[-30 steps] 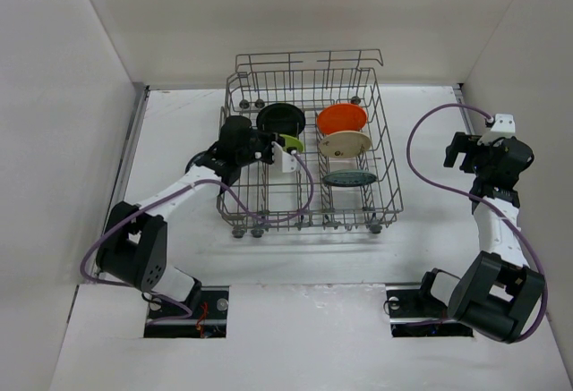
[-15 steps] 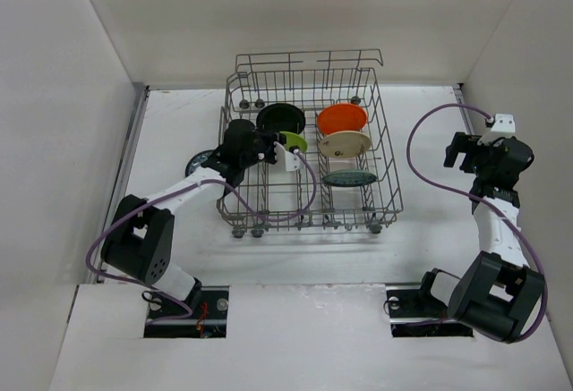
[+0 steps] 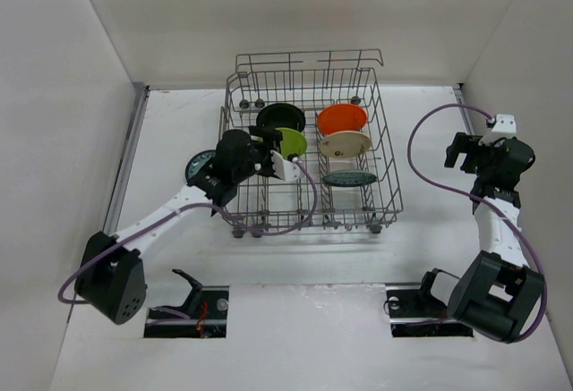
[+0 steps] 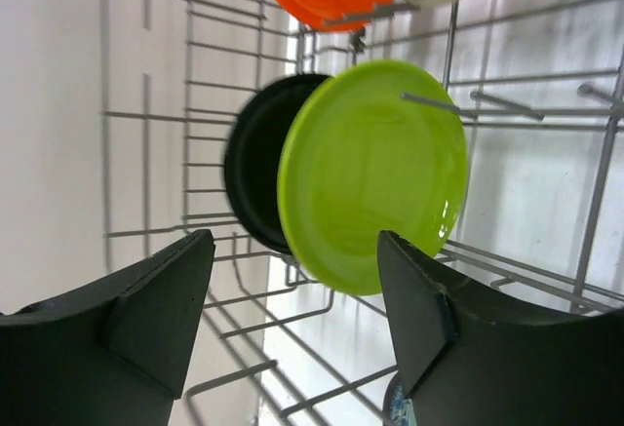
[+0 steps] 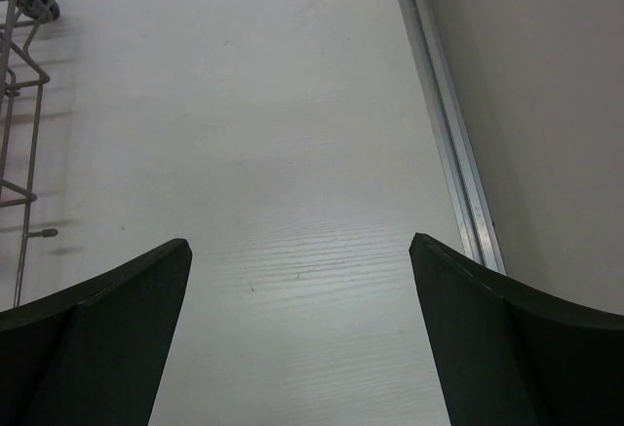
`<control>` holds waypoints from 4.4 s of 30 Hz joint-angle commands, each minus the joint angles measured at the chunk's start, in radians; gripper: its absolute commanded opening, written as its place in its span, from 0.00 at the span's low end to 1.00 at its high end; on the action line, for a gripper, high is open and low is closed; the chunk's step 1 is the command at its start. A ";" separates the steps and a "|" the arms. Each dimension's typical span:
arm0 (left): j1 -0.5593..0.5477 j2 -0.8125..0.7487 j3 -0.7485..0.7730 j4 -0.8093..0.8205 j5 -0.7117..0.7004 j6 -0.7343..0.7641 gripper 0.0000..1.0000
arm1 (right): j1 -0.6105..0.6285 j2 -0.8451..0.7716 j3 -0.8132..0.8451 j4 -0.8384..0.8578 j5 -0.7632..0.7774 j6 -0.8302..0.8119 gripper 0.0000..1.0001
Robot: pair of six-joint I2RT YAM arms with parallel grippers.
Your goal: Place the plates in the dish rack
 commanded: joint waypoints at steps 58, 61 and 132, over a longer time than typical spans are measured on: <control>0.942 0.363 0.206 -0.582 0.272 -1.556 0.44 | -0.048 -0.026 -0.006 0.081 -0.047 0.027 1.00; 0.930 0.376 0.195 -0.583 0.266 -1.560 0.43 | -0.048 -0.026 -0.006 0.081 -0.042 0.027 1.00; 0.166 -0.151 0.525 -0.335 -0.265 -0.370 0.08 | -0.022 -0.048 -0.028 0.113 0.016 0.016 1.00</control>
